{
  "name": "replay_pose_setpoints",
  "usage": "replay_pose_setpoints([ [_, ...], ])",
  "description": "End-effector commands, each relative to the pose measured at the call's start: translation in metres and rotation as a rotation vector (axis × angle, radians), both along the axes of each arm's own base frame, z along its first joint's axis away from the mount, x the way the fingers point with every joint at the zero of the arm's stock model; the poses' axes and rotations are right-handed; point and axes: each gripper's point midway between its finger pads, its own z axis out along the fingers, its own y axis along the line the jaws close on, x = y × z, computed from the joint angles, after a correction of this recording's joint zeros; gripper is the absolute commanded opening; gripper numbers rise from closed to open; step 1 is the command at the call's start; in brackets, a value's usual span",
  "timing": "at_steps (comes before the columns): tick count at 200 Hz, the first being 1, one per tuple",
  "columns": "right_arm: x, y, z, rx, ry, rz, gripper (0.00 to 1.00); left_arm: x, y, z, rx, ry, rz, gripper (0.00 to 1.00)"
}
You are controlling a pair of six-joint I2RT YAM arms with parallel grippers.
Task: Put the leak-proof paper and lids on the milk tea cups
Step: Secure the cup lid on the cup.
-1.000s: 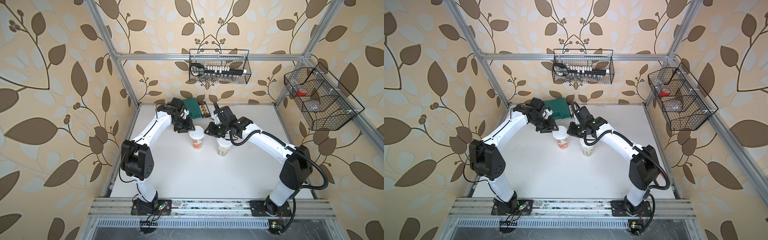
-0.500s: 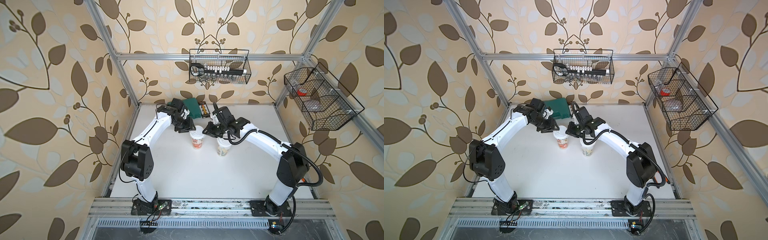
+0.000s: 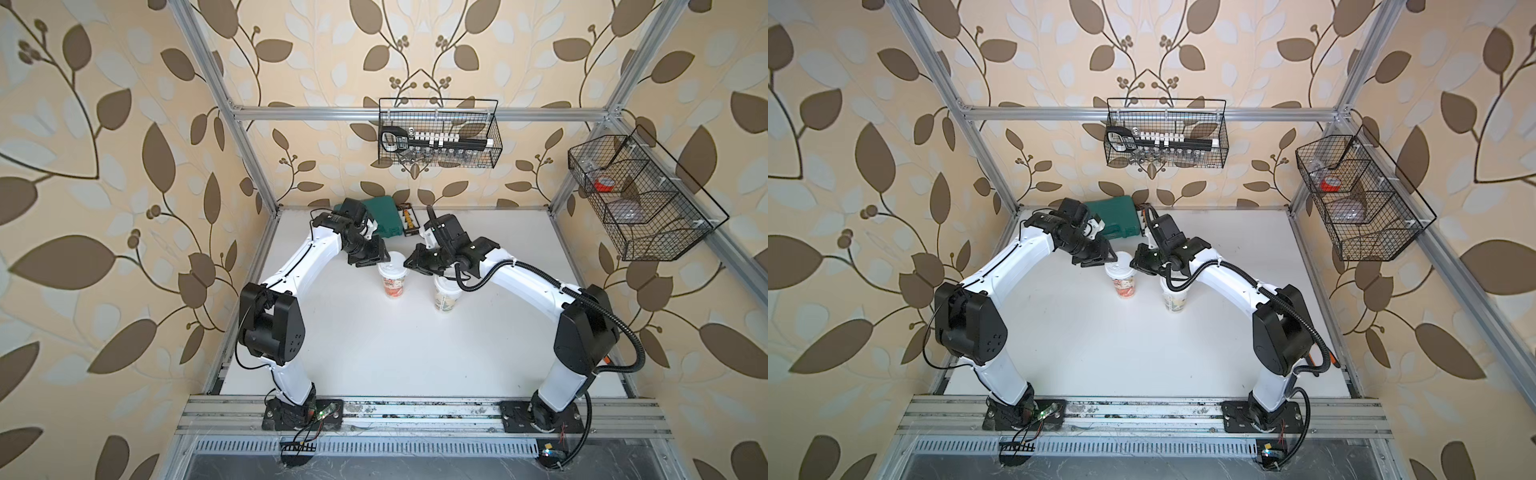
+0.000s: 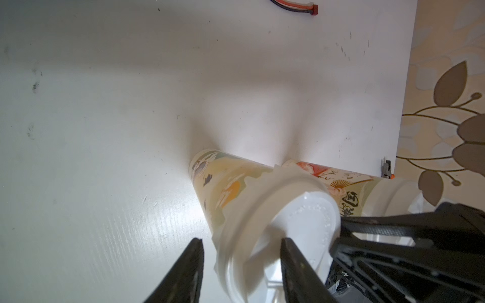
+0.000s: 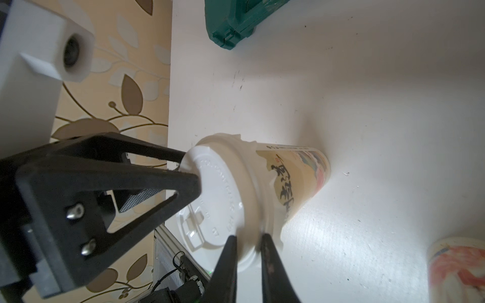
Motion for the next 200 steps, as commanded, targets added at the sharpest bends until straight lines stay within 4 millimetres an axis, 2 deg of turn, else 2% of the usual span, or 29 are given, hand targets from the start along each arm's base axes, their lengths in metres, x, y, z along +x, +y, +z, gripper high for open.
replay_pose_setpoints([
  [1,-0.02,-0.014,-0.048,-0.107,0.124,0.01,0.16,-0.014,0.01,-0.011,0.063,0.048,0.016,0.49],
  [35,-0.014,-0.007,-0.037,-0.09,0.09,0.028,0.2,-0.014,0.015,-0.009,0.082,0.041,0.032,0.49],
  [70,-0.006,-0.008,-0.005,-0.079,0.012,0.023,0.25,-0.014,0.015,-0.01,0.082,0.046,0.031,0.49],
  [91,-0.006,-0.013,0.009,-0.077,-0.014,0.007,0.26,-0.014,0.015,-0.011,0.08,0.049,0.031,0.49],
  [133,-0.011,-0.018,-0.008,-0.076,0.04,-0.013,0.2,-0.013,0.014,-0.009,0.074,0.045,0.031,0.49],
  [200,-0.007,-0.017,-0.01,-0.063,0.041,-0.012,0.2,-0.013,0.013,-0.008,0.068,0.043,0.028,0.49],
])
